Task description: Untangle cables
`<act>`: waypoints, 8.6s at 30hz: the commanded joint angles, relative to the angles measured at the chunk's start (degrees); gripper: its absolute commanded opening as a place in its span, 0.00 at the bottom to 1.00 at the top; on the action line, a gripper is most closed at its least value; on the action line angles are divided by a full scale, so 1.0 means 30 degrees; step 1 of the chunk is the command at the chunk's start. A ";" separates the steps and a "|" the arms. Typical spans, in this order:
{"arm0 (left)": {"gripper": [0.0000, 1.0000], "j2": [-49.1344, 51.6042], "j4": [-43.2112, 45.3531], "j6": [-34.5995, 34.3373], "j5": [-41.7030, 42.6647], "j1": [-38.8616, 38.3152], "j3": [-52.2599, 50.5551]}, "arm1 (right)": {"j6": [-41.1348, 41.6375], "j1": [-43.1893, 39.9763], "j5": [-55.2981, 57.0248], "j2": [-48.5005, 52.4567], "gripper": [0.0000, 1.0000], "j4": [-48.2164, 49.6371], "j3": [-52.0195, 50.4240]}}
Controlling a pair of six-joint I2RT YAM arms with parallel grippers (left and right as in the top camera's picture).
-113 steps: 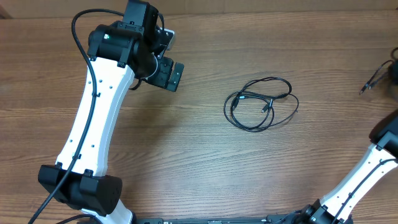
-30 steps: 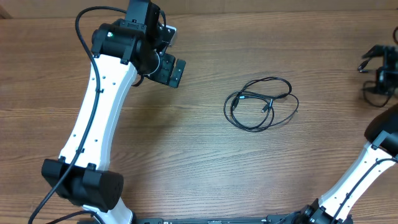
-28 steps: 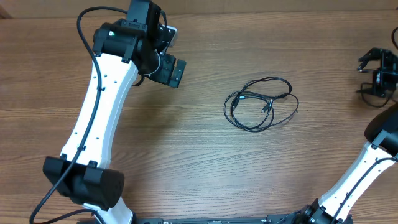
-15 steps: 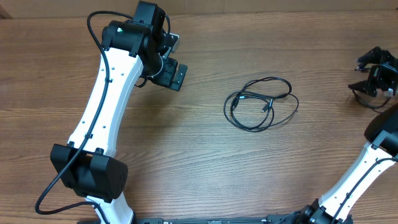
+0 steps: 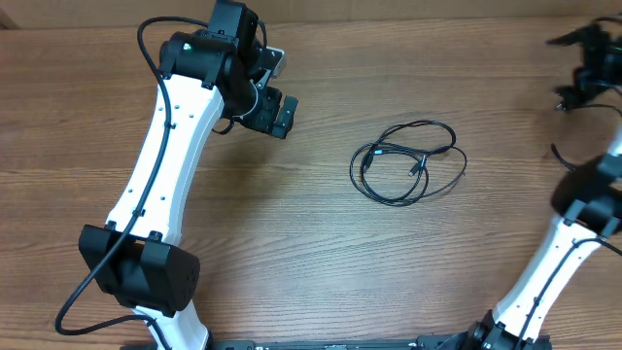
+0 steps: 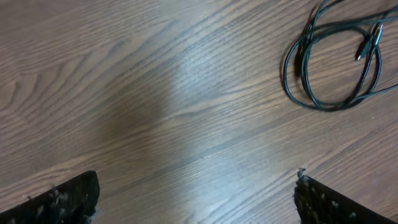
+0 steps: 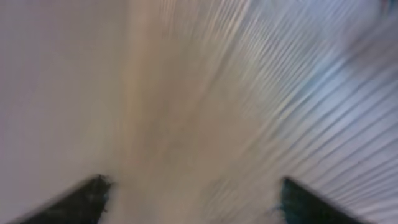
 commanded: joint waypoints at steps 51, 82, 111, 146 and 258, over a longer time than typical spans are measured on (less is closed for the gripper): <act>1.00 0.0109 0.0350 0.1632 0.0226 -0.0036 -0.0073 | -1.0987 -0.2514 0.2994 -1.6451 1.00 1.0426 -1.1315; 1.00 0.0109 -0.0372 0.2390 0.0794 -0.0058 -0.0073 | 0.3912 -0.3723 1.0630 -1.6458 0.66 1.8731 -3.1860; 1.00 0.0109 0.0495 0.2390 0.0787 -0.0058 -0.0073 | 0.5472 -0.2040 0.7949 -1.4885 0.04 2.7678 -3.1671; 1.00 0.0109 0.1268 0.1515 0.0794 -0.0044 -0.0073 | -0.2004 -0.1450 1.0885 -0.2936 0.04 2.7008 -1.7107; 1.00 0.0153 0.2295 0.2251 0.0765 -0.0044 -0.0080 | 0.1931 -0.4626 1.2021 -0.1909 0.04 0.8670 -1.2954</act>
